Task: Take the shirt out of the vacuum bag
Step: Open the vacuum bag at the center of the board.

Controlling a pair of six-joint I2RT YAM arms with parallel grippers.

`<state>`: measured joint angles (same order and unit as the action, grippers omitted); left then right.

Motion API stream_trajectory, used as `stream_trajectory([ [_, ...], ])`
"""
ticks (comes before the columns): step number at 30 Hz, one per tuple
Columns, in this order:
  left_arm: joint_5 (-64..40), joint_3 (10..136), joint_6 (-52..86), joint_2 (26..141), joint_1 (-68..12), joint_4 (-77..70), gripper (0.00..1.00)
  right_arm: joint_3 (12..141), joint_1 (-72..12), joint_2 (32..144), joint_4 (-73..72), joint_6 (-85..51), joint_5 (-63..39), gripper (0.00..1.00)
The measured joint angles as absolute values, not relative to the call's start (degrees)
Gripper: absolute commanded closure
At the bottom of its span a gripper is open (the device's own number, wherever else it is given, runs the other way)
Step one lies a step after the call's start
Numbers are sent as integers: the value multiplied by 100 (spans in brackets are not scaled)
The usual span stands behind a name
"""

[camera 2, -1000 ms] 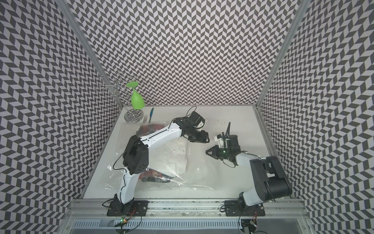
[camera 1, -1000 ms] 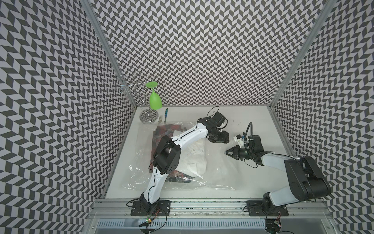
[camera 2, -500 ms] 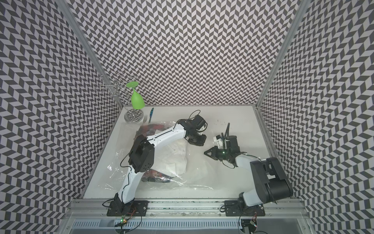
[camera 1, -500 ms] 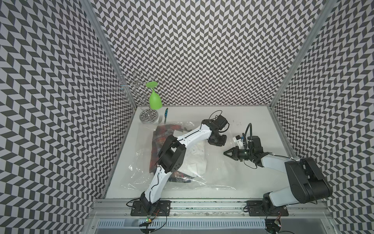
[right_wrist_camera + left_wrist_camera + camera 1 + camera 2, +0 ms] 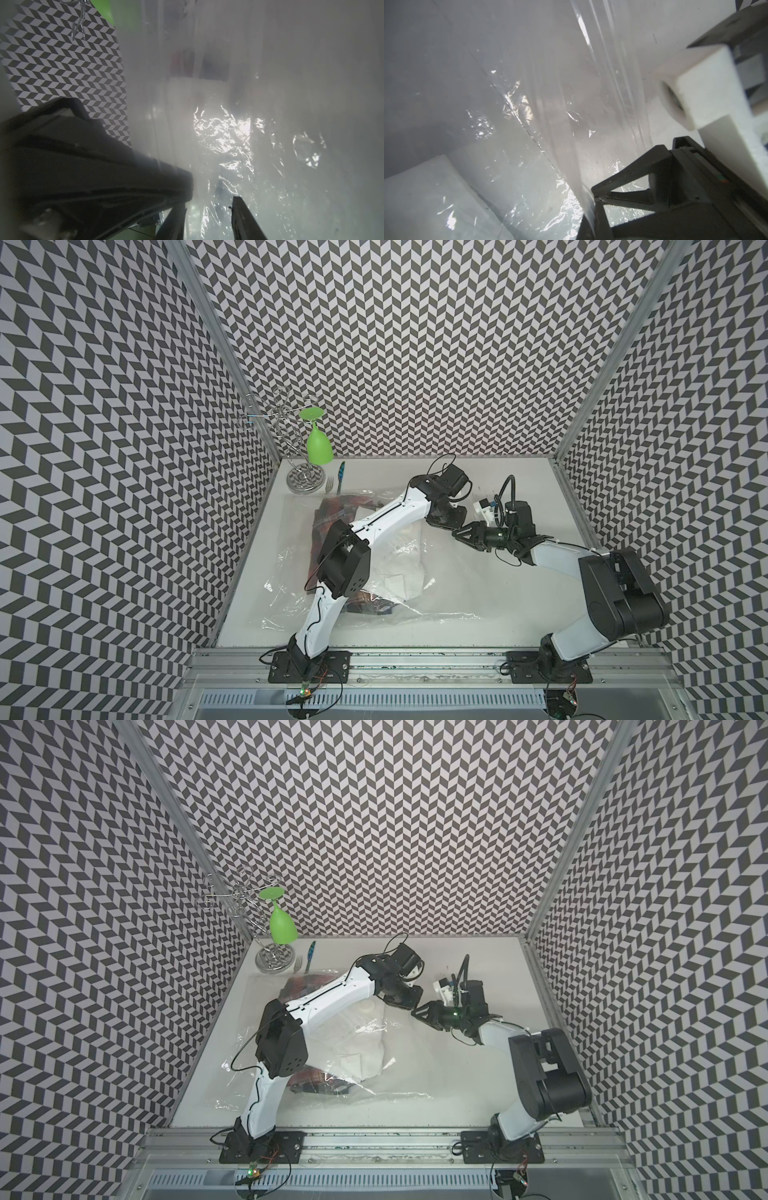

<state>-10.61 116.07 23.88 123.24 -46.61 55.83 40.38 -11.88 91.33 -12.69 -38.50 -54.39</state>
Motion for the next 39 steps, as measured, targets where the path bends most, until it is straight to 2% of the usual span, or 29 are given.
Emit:
stream_trajectory([
  [7, -858, 11555, 2429, 12219, -4630, 5599, 100, 4274, -1190, 9472, -1466, -4005, -5714, 60],
  [10, -851, 11583, 2473, 12210, -4622, 5649, 100, 4460, -1199, 9614, -1100, -3913, -5557, 60],
  [21, -1219, 12280, 2659, 12145, -4722, 5894, 100, 4781, -1199, 9231, 687, -3415, -3612, 60],
  [28, -1404, 12696, 2775, 12018, -4722, 6055, 100, 4912, -1199, 9227, 1216, -3227, -3017, 60],
  [32, -1490, 12733, 2821, 11876, -4724, 6093, 100, 4936, -1199, 9216, 1107, -3216, -3245, 59],
  [39, -1494, 12733, 2818, 11797, -4724, 6117, 100, 4998, -1199, 9091, 685, -3306, -4344, 58],
])
